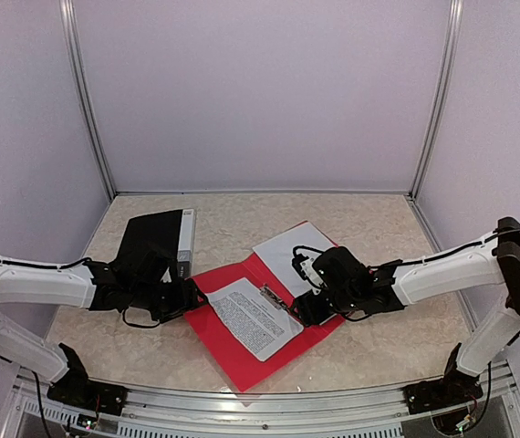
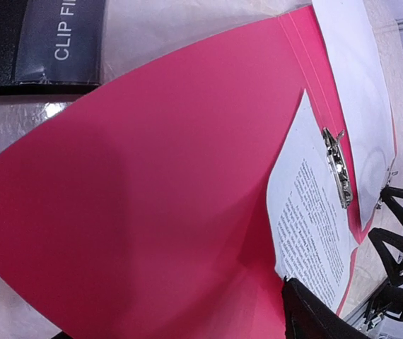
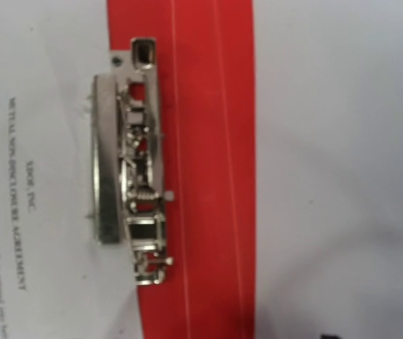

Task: Put the files into the folder
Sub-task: Pick up the folder with files at the center of the board, then close the folder with files at the center of the board.

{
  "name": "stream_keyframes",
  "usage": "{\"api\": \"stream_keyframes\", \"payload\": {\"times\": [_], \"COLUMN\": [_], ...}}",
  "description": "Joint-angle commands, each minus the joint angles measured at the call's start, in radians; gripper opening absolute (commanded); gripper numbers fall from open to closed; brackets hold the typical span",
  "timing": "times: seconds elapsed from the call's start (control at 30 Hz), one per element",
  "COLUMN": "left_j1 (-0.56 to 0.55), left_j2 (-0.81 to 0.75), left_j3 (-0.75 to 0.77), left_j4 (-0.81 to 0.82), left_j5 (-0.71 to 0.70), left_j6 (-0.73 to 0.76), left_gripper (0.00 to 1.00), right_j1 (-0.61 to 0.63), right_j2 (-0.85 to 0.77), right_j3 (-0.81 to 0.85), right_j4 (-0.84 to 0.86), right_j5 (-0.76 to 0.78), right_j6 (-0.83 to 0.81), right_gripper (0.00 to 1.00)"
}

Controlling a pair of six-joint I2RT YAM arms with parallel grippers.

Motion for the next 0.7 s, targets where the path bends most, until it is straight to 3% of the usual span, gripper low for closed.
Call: {"api": "stream_keyframes", "payload": {"times": [0.0, 0.37, 0.67], "left_j1": [0.004, 0.003, 0.003], "left_j2": [0.004, -0.033, 0.162], "left_j3": [0.045, 0.196, 0.467], "left_j4": [0.068, 0.002, 0.003], "left_j5": [0.052, 0.078, 0.123], "left_j6": [0.01, 0.073, 0.182], "left_gripper": [0.69, 0.67, 0.69], "right_j1": [-0.001, -0.001, -0.038], "right_j2": [0.023, 0.025, -0.068], "right_j3": [-0.005, 0.011, 0.136], "right_j4": [0.014, -0.009, -0.279], "right_j5": [-0.009, 0.004, 0.166], "right_j6": [-0.002, 0.004, 0.119], "right_gripper": [0.7, 0.7, 0.71]}}
